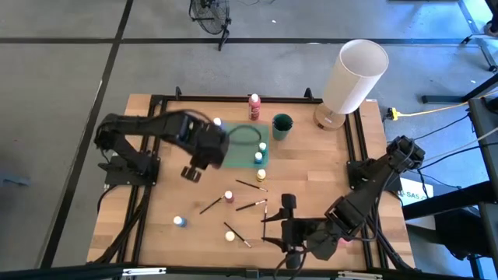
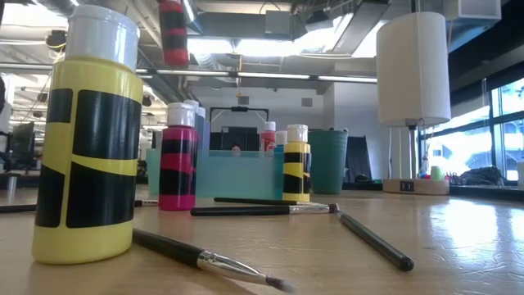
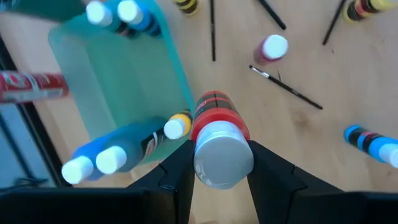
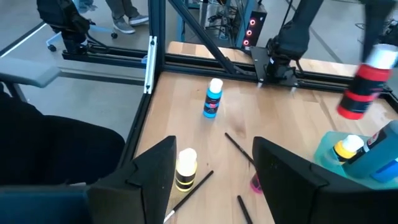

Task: Pick & Place Paint Supplies
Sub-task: Put the small red paint bottle into the green bin

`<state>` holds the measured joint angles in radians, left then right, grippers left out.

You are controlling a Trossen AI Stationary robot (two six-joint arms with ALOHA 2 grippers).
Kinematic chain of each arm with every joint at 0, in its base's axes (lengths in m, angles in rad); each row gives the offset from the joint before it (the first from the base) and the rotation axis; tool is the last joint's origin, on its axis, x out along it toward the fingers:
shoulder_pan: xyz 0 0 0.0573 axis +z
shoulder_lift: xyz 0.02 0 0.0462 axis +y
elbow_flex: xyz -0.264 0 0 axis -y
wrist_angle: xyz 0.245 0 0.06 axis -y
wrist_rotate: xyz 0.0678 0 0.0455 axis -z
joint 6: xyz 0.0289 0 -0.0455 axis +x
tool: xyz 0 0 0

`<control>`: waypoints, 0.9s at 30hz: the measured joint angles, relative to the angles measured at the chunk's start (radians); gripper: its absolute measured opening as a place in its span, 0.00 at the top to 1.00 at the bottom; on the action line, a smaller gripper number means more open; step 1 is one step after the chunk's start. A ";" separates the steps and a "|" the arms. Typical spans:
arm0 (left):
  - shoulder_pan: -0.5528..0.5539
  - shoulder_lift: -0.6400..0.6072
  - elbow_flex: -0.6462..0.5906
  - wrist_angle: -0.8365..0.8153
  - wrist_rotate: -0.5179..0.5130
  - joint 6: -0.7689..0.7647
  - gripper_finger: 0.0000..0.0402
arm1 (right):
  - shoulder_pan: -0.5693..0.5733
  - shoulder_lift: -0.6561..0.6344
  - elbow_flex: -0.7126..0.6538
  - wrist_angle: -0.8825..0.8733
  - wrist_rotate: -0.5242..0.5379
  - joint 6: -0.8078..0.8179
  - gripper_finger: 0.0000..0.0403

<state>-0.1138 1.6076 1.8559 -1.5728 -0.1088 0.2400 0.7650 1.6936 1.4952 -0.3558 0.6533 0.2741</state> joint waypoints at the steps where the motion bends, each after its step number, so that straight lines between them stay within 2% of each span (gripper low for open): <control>1: 0.027 -0.004 0.000 0.001 0.015 0.002 0.71 | 0.003 0.000 0.000 0.000 0.000 0.000 0.47; 6: 0.134 -0.010 -0.001 0.002 0.072 0.010 0.71 | 0.015 0.000 0.000 -0.003 0.000 0.000 0.47; 13: 0.198 -0.013 -0.001 0.001 0.132 -0.008 0.71 | 0.028 0.000 0.000 -0.007 0.000 0.000 0.47; 20: 0.211 -0.013 -0.001 0.002 0.128 -0.088 0.71 | 0.037 0.000 0.000 -0.007 -0.002 0.003 0.47; 24: 0.210 -0.014 -0.006 0.004 0.074 -0.124 0.71 | 0.037 0.000 0.000 -0.007 -0.002 0.015 0.47; 27: 0.211 -0.045 -0.073 0.002 0.071 -0.121 0.71 | 0.037 0.000 0.000 -0.007 -0.002 0.018 0.47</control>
<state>0.0972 1.5624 1.7833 -1.5706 -0.0376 0.1185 0.8021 1.6936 1.4948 -0.3630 0.6510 0.2920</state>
